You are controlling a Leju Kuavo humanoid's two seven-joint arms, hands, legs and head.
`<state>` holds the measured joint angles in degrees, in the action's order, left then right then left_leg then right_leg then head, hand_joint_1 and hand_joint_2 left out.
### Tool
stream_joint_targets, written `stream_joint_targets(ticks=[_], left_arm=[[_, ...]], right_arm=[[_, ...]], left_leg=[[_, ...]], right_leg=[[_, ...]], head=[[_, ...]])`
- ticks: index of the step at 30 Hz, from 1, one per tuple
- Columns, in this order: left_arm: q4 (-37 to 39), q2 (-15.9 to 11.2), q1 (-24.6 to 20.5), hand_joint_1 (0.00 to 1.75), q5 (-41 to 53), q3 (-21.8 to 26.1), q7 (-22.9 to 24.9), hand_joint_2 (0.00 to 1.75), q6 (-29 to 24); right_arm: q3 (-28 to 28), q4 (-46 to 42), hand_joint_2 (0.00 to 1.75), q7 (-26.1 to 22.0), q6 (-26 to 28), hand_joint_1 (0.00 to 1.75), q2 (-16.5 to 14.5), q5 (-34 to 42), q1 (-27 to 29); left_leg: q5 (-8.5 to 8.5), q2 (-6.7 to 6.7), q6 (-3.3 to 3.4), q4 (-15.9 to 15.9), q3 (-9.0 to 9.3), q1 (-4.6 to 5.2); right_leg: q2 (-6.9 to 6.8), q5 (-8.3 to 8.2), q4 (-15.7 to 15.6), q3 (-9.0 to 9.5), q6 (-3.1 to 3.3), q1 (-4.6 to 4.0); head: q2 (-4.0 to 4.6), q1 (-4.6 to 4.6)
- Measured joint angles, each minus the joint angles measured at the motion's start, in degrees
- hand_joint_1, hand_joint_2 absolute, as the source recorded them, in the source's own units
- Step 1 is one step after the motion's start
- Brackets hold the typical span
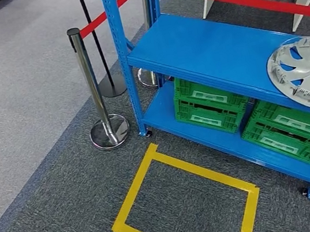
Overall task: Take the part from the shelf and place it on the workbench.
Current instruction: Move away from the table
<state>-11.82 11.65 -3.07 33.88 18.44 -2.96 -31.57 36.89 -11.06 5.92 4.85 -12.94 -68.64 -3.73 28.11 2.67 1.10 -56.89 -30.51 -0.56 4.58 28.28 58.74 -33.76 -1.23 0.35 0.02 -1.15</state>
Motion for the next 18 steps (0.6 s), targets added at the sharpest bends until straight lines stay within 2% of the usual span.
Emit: stream_joint_targets(ticks=[1,3,4,5,6,7,8,9,10,11,14,15,16,18], left_arm=[[0.0,0.05,0.03,0.0,0.01,0.05,-0.03,0.0,-0.02],[0.0,0.05,0.17,0.0,0.01,0.2,-0.08,0.0,-0.05],[0.0,0.02,0.27,0.0,0.01,0.27,-0.08,0.0,-0.05],[0.0,-0.01,0.34,0.0,0.01,0.37,-0.08,0.0,-0.05],[0.0,-0.02,0.35,0.0,0.01,0.49,-0.08,0.0,-0.03],[0.0,-0.01,0.33,0.0,0.02,0.6,-0.08,0.0,0.0],[0.0,0.01,0.29,0.0,0.03,0.72,-0.08,0.0,0.03],[0.0,0.01,0.25,0.0,0.04,0.82,-0.08,0.0,0.05],[0.0,-0.01,0.23,0.0,0.05,0.9,-0.08,0.0,0.05],[0.0,-0.03,0.22,0.0,0.05,0.98,-0.08,0.0,0.06],[0.0,-0.06,0.18,0.0,0.06,1.14,-0.08,0.0,0.08],[0.0,-0.07,0.15,0.0,0.07,1.17,-0.08,0.0,0.08],[0.0,-0.09,0.12,0.0,0.09,1.2,-0.08,0.0,0.08],[0.0,-0.11,0.12,0.0,0.12,1.25,-0.04,0.0,0.08]], right_arm=[[0.0,0.0,0.0,0.03,0.0,0.0,0.02,-0.09,-0.04],[0.0,0.0,0.0,0.05,0.0,0.0,0.03,-0.23,-0.22],[0.0,0.0,0.0,0.05,0.0,0.0,0.03,-0.26,-0.28],[0.0,0.0,0.0,0.05,0.0,0.0,0.03,-0.28,-0.28],[0.0,0.0,0.0,0.05,0.0,0.0,0.04,-0.29,-0.26],[0.0,0.0,0.0,0.05,-0.01,0.0,0.04,-0.33,-0.24],[0.0,0.0,0.0,0.05,-0.02,0.0,0.05,-0.38,-0.24],[0.0,0.0,0.0,0.04,-0.04,0.0,0.04,-0.43,-0.27],[0.0,0.0,0.0,0.02,-0.08,0.0,0.04,-0.47,-0.3],[0.0,0.0,0.0,-0.01,-0.13,0.0,0.04,-0.5,-0.31],[0.0,0.0,0.0,-0.04,-0.24,0.0,0.04,-0.53,-0.17],[0.0,0.0,0.0,-0.04,-0.29,0.0,0.04,-0.57,-0.16],[0.0,0.0,0.0,-0.05,-0.35,0.0,0.03,-0.6,-0.19],[0.0,0.0,0.0,-0.08,-0.49,0.0,0.03,-0.64,-0.22]], left_leg=[[-0.22,-0.44,0.25,0.35,0.09,-0.15],[-0.35,-1.35,0.51,0.51,0.07,-0.15],[-0.34,-1.84,0.51,0.49,0.02,-0.14],[-0.31,-2.24,0.47,0.46,0.02,-0.14],[-0.27,-2.54,0.41,0.43,0.02,-0.17],[-0.2,-2.69,0.3,0.37,0.06,-0.22],[-0.08,-2.78,0.08,0.26,0.11,-0.27],[0.06,-2.83,-0.22,0.1,0.11,-0.2],[0.18,-2.84,-0.58,-0.08,0.07,-0.12],[0.24,-2.85,-0.94,-0.23,0.01,-0.02],[0.33,-2.86,-1.84,-0.44,-0.06,-0.13],[0.93,-2.85,-2.1,-1.15,-0.3,-0.22],[2.17,-2.84,-2.33,-2.98,-1.03,-0.28],[5.86,-2.82,-2.59,-9.93,-4.07,-0.31]], right_leg=[[-1.22,1.25,1.89,-1.01,-0.29,-0.04],[-3.51,4.86,8.75,-4.29,-0.83,0.13],[-3.93,6.24,12.23,-5.91,-1.11,0.25],[-4.15,6.68,14.26,-6.79,-1.36,0.39],[-4.29,6.03,14.18,-6.59,-1.55,0.53],[-4.43,4.42,11.76,-5.17,-1.67,0.67],[-4.61,2.53,7.69,-2.9,-1.76,0.82],[-4.74,1.3,3.74,-0.69,-1.76,0.83],[-4.78,0.53,0.74,1.06,-1.53,0.84],[-4.76,0.41,-0.84,1.99,-1.26,0.78],[-4.61,0.45,-1.04,2.17,-0.09,0.6],[-4.62,0.39,-1.1,2.22,0.32,0.62],[-4.64,0.33,-1.2,2.29,0.7,0.68],[-4.66,0.35,-1.25,2.35,1.21,0.64]], head=[[0.0,0.2],[0.0,0.56],[0.0,0.58],[0.0,0.58],[0.0,0.58],[0.0,0.59],[0.0,0.6],[0.0,0.62],[0.0,0.59],[0.0,0.57],[0.0,0.56],[0.0,0.51],[0.0,0.44],[0.0,0.29]])
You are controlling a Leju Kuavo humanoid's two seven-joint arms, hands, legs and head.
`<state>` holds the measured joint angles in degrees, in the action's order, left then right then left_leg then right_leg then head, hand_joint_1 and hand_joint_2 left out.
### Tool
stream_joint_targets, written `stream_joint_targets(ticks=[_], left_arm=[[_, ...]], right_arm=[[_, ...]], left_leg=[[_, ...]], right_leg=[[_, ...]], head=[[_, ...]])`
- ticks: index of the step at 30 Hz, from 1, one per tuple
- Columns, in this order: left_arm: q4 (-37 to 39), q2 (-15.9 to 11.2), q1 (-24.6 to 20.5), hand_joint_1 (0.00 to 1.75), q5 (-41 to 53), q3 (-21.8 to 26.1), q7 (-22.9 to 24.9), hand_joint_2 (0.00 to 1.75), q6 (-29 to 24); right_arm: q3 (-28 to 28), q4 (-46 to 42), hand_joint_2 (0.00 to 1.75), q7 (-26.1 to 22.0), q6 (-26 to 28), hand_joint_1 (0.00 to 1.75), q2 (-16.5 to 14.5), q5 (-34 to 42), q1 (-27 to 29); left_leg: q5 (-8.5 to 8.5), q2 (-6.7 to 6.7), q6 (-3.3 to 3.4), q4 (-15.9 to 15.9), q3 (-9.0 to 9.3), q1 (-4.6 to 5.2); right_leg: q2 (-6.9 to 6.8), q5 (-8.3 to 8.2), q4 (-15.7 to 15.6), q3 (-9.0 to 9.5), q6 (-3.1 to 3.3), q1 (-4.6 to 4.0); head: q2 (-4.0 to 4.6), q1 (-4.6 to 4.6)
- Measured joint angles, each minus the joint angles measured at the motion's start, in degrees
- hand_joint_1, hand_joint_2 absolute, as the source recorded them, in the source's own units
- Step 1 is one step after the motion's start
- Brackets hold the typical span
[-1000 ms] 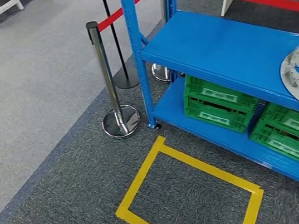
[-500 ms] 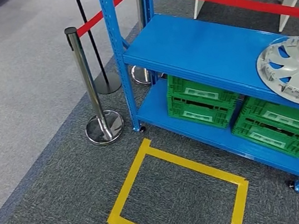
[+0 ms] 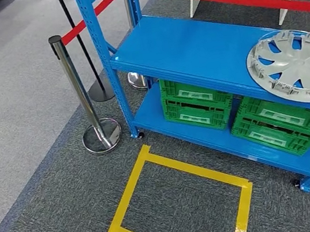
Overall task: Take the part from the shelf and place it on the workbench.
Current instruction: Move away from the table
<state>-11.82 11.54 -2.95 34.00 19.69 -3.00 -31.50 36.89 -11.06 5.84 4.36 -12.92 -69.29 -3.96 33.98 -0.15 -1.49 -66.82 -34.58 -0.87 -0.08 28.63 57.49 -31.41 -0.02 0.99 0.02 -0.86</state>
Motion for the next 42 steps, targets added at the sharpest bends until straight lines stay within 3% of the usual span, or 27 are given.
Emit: stream_joint_targets(ticks=[2,3,4,6,7,9,12,14,16,17,18,19,21,23,26,28,29,31,33,34,35,37,38,42], left_arm=[[0.0,-0.03,0.08,0.0,0.01,0.04,0.07,0.0,0.01],[0.0,-0.05,0.11,0.0,0.01,0.05,0.09,0.0,0.01],[0.0,-0.07,0.12,0.0,0.01,0.05,0.09,0.0,0.03],[0.0,-0.13,0.1,0.0,0.04,0.05,0.09,0.0,0.1],[0.0,-0.16,0.08,0.0,0.06,0.06,0.09,0.0,0.15],[0.0,-0.23,0.03,0.0,0.09,0.07,0.1,0.0,0.21],[0.0,-0.27,0.12,0.0,0.09,0.09,0.18,0.0,0.25],[0.0,-0.21,0.08,0.0,0.14,0.1,0.21,0.0,0.28],[0.0,-0.2,0.03,0.0,0.22,0.1,0.23,0.0,0.36],[0.0,-0.21,0.04,0.0,0.26,0.11,0.25,0.0,0.41],[0.0,-0.23,0.04,0.0,0.27,0.11,0.26,0.0,0.45],[0.0,-0.24,0.05,0.0,0.27,0.11,0.27,0.0,0.5],[0.0,-0.21,0.04,0.0,0.27,0.11,0.28,0.0,0.52],[0.0,-0.21,0.03,0.0,0.28,0.11,0.28,0.0,0.53],[0.0,-0.24,0.0,0.0,0.27,0.13,0.28,0.0,0.75],[0.0,-0.24,-0.04,0.0,0.27,0.13,0.3,0.0,0.86],[0.0,-0.24,-0.07,0.0,0.27,0.13,0.31,0.0,0.87],[0.0,-0.27,-0.06,0.0,0.27,0.13,0.33,0.0,0.88],[0.0,-0.32,0.07,0.0,0.27,0.14,0.39,0.0,0.92],[0.0,-0.33,0.13,0.0,0.27,0.15,0.43,0.0,0.95],[0.0,-0.35,0.15,0.0,0.27,0.15,0.44,0.0,0.98],[0.0,-0.39,0.12,0.0,0.27,0.16,0.44,0.0,1.02],[0.0,-0.39,0.07,0.0,0.26,0.17,0.44,0.0,1.04],[0.0,-0.42,0.15,0.0,0.21,0.2,0.44,0.0,1.09]], right_arm=[[0.0,0.0,0.0,-0.01,-0.09,0.0,0.01,0.0,0.07],[0.0,0.0,0.0,-0.01,-0.12,0.0,0.02,-0.01,0.11],[0.0,0.0,0.0,-0.01,-0.15,0.0,0.02,-0.02,0.11],[0.0,0.0,0.0,-0.01,-0.21,0.0,-0.01,-0.09,0.08],[0.0,0.0,0.0,-0.01,-0.25,0.0,-0.03,-0.13,0.06],[0.0,0.0,0.0,-0.01,-0.29,0.0,-0.06,-0.2,0.04],[0.0,-0.01,0.0,-0.01,-0.3,0.0,-0.05,-0.23,0.02],[0.0,-0.01,0.0,-0.01,-0.3,0.0,-0.04,-0.29,0.02],[0.0,0.0,0.0,-0.01,-0.31,0.0,-0.04,-0.37,0.05],[0.0,0.0,0.0,-0.01,-0.32,0.0,-0.04,-0.39,0.1],[0.0,0.0,0.0,-0.01,-0.32,0.0,-0.04,-0.43,0.13],[0.0,0.0,0.0,0.0,-0.32,0.0,-0.03,-0.45,0.12],[0.0,0.0,0.0,0.03,-0.32,0.0,-0.02,-0.5,0.05],[0.0,0.0,0.0,0.05,-0.32,0.0,-0.02,-0.52,-0.05],[0.0,-0.01,0.0,0.05,-0.32,0.0,-0.02,-0.59,0.08],[0.0,-0.01,0.0,0.05,-0.32,0.0,-0.02,-0.64,0.16],[0.0,-0.01,0.0,0.05,-0.32,0.0,-0.02,-0.66,0.1],[0.0,0.0,0.0,0.04,-0.32,0.0,-0.02,-0.68,0.04],[0.0,0.0,0.0,0.05,-0.32,0.0,-0.02,-0.68,0.1],[0.0,0.0,0.0,0.06,-0.32,0.0,-0.02,-0.68,0.13],[0.0,0.0,0.0,0.06,-0.32,0.0,-0.02,-0.68,0.12],[0.0,0.01,0.0,0.05,-0.33,0.0,-0.04,-0.69,0.13],[0.0,0.01,0.0,0.04,-0.34,0.0,-0.07,-0.69,0.11],[0.0,0.0,0.0,-0.01,-0.37,0.0,-0.1,-0.73,0.08]], left_leg=[[2.25,0.0,0.0,-6.56,-3.05,0.0],[1.79,0.0,0.11,-7.25,-3.44,0.01],[0.22,0.01,0.34,-5.61,-2.76,0.06],[-3.94,0.09,1.09,1.85,0.56,0.29],[-5.23,0.16,1.46,5.43,2.11,0.44],[-5.76,0.28,1.86,8.61,3.25,0.74],[-6.08,0.19,2.36,9.35,3.2,0.61],[-6.39,0.07,2.87,9.83,3.32,0.33],[-6.38,-0.06,3.08,9.85,3.24,0.36],[-6.37,-0.12,3.09,9.84,3.23,0.37],[-6.35,-0.15,3.09,9.83,3.26,0.37],[-6.32,-0.15,3.05,9.82,3.33,0.36],[-6.17,-0.12,2.8,9.79,3.57,0.33],[-5.97,-0.09,2.25,9.55,3.57,0.57],[-5.96,-0.09,1.33,9.45,3.42,0.66],[-4.98,-0.08,0.75,8.19,3.02,0.49],[-3.79,-0.07,0.5,6.18,2.15,0.43],[-0.54,-0.05,0.2,-0.94,-1.25,0.36],[0.84,-0.05,0.18,-6.51,-4.26,0.33],[-0.14,-0.05,0.3,-6.44,-4.46,0.34],[-2.17,-0.04,0.53,-4.13,-3.6,0.37],[-6.32,-0.01,1.28,3.3,-0.47,0.59],[-7.13,0.0,1.63,6.28,0.85,0.74],[-6.48,0.09,2.83,9.34,2.4,0.92]], right_leg=[[0.04,0.07,0.01,0.03,0.19,-0.19],[0.1,0.09,0.02,0.09,0.24,-0.29],[0.2,0.11,0.03,0.2,0.25,-0.38],[0.39,0.18,0.03,0.41,0.22,-0.5],[0.49,0.26,0.14,0.37,0.1,-0.62],[0.55,0.24,0.27,0.0,-0.38,-0.69],[0.55,0.54,0.59,-0.55,-1.35,-0.56],[0.5,2.92,4.41,-2.48,-1.85,-0.45],[0.46,6.32,11.82,-6.06,-2.26,-0.33],[0.42,7.22,14.8,-7.52,-2.44,-0.29],[0.37,7.05,15.94,-8.11,-2.57,-0.27],[0.29,5.79,14.77,-7.54,-2.64,-0.24],[0.04,1.92,7.31,-3.78,-2.61,-0.14],[-0.06,0.22,1.14,-0.52,-2.18,-0.2],[0.07,0.39,0.06,0.2,-1.1,-0.41],[0.04,0.3,-0.16,0.43,-0.46,-0.31],[0.01,0.26,-0.28,0.57,-0.15,-0.22],[-0.04,0.42,-0.3,0.69,0.27,-0.28],[0.01,0.6,-0.29,0.86,0.54,-0.4],[0.09,0.72,-0.29,1.03,0.58,-0.46],[0.19,0.88,-0.29,1.3,0.55,-0.51],[0.31,1.36,-0.27,1.69,0.3,-0.66],[0.36,1.63,-0.23,1.79,0.05,-0.72],[0.23,1.51,0.47,1.95,-1.43,-0.67]], head=[[0.0,-0.01],[0.0,-0.01],[0.0,-0.01],[0.0,0.0],[0.0,0.02],[0.0,0.03],[0.0,0.08],[0.0,0.35],[0.0,0.6],[0.0,0.61],[0.0,0.62],[0.0,0.63],[0.0,0.66],[0.0,0.61],[0.0,0.46],[0.0,0.32],[0.0,0.19],[0.0,-0.08],[0.0,-0.09],[0.0,-0.1],[0.0,-0.09],[0.0,-0.08],[0.0,-0.08],[0.0,0.01]])
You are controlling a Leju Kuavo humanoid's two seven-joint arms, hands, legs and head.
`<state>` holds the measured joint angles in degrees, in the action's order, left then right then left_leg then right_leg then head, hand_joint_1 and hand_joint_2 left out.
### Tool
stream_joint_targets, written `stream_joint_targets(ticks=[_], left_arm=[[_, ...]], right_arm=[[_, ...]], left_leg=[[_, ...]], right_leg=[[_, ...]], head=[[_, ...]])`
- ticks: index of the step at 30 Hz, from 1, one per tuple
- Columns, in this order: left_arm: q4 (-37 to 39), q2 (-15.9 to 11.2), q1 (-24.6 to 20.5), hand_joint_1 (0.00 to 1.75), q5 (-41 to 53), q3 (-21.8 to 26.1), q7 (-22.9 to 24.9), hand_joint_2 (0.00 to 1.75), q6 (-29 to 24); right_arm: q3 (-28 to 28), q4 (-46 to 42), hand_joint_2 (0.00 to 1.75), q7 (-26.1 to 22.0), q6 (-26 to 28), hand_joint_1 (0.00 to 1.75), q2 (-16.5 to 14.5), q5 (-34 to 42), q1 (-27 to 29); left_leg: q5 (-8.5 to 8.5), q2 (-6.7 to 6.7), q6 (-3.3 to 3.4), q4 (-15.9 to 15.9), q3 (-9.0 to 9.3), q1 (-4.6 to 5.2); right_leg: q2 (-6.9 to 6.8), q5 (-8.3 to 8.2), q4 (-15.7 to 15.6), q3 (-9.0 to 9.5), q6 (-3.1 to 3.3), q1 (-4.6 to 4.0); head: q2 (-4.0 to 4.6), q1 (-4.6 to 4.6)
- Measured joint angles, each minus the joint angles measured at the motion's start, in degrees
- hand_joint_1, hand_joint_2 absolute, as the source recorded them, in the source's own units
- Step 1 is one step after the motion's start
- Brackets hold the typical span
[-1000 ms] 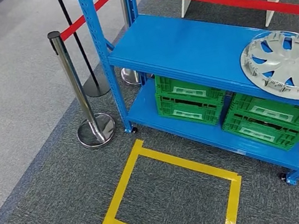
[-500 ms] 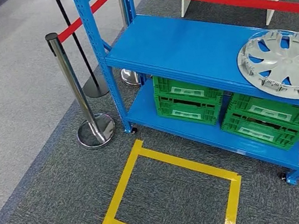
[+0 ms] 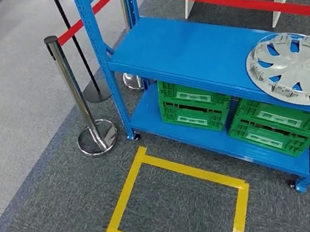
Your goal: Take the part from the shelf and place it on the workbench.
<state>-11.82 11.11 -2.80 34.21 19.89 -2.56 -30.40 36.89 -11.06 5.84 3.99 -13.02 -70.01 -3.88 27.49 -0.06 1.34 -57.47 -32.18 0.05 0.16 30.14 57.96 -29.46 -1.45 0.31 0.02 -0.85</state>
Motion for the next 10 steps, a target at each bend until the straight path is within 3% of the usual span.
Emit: stream_joint_targets(ticks=[2,5,6,7,9,10], left_arm=[[0.0,0.02,0.06,0.0,-0.07,0.01,0.0,0.0,0.01],[0.0,0.09,-0.01,0.0,-0.09,0.02,0.0,0.0,0.02],[0.0,0.09,0.03,0.0,-0.09,0.02,0.0,0.0,0.03],[0.0,0.07,0.08,0.0,-0.09,0.02,0.0,0.0,0.04],[0.0,0.11,0.17,0.0,-0.09,0.02,0.0,0.0,0.06],[0.0,0.13,0.18,0.0,-0.09,0.02,0.0,0.0,0.07]], right_arm=[[0.0,0.0,0.0,-0.01,0.0,0.0,0.01,-0.01,-0.06],[0.0,0.0,0.0,-0.02,0.01,0.0,0.02,-0.01,-0.13],[0.0,0.0,0.0,-0.02,0.01,0.0,0.02,0.0,-0.03],[0.0,0.0,0.0,-0.02,0.02,0.0,0.03,0.0,0.06],[0.0,0.0,0.0,-0.04,0.03,0.0,0.04,-0.01,0.13],[0.0,0.0,0.0,-0.04,0.03,0.0,0.04,-0.02,0.11]], left_leg=[[0.1,0.05,0.61,0.32,0.74,-0.24],[0.49,0.01,0.92,0.34,1.12,-0.26],[0.71,0.01,0.9,0.32,1.32,-0.25],[0.99,0.01,0.83,0.31,1.65,-0.28],[1.75,0.04,0.53,0.31,2.73,-0.38],[1.96,0.04,0.43,0.3,3.05,-0.41]], right_leg=[[-0.06,1.46,2.73,-1.08,-0.59,0.06],[-0.08,5.89,12.46,-6.95,-1.2,0.26],[-0.1,6.22,14.59,-8.58,-1.4,0.32],[-0.12,5.4,14.84,-9.34,-1.49,0.36],[-0.21,0.62,9.23,-7.83,-1.44,0.49],[-0.23,-0.91,7.14,-7.09,-1.38,0.52]], head=[[0.0,0.3],[0.0,0.71],[0.0,0.73],[0.0,0.76],[0.0,0.76],[0.0,0.77]])
